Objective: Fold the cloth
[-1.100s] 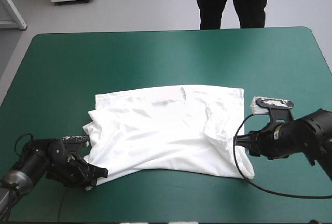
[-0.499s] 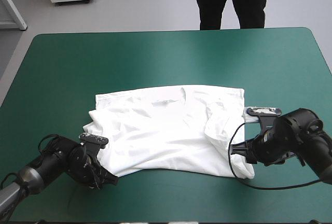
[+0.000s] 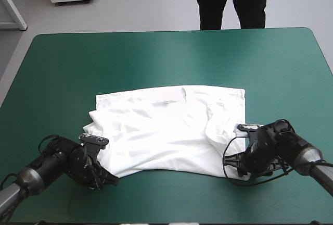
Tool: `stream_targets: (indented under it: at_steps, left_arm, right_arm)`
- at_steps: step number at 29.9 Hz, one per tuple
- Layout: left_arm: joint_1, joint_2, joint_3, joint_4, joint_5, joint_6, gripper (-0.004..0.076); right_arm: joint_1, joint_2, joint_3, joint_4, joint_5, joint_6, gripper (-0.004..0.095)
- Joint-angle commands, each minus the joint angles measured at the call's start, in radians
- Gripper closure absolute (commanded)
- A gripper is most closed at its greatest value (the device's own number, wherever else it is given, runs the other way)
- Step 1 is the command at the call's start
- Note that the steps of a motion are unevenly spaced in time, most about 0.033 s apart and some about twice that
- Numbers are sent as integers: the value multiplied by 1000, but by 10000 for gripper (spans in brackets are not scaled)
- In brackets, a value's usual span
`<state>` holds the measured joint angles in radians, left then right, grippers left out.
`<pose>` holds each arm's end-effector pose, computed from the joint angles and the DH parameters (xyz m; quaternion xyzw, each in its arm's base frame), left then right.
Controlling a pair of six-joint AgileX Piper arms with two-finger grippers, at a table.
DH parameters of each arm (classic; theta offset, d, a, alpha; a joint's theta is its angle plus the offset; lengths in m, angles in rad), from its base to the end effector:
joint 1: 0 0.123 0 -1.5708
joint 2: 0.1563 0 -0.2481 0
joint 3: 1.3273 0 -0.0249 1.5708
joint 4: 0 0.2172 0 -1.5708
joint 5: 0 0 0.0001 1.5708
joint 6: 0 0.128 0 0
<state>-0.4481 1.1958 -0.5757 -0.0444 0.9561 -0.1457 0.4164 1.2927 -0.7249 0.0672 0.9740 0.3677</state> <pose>0.1389 -0.0719 0.1488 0.1385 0.9893 -0.0298 0.0336 0.1698 0.0829 0.1640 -0.0071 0.9979 0.0488 0.0426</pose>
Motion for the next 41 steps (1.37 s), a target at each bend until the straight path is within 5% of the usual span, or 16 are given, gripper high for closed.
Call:
stream_targets:
  at_steps: [1,6,11,26,41]
  left_arm:
    - [-19,30,19,-138,-136,-13,746]
    - [-19,30,19,-138,-138,-13,746]
    - [-19,30,19,-146,-138,-13,746]
    - [-19,26,-184,-137,-18,-3,746]
    - [-17,84,-597,123,47,-5,746]
  right_arm:
    - [1,29,-16,7,-36,-8,466]
    - [1,99,-16,10,-34,-10,498]
    - [1,108,-15,18,-20,-5,921]
    - [1,-101,-186,-27,153,-17,925]
    - [1,10,-485,-187,79,-34,925]
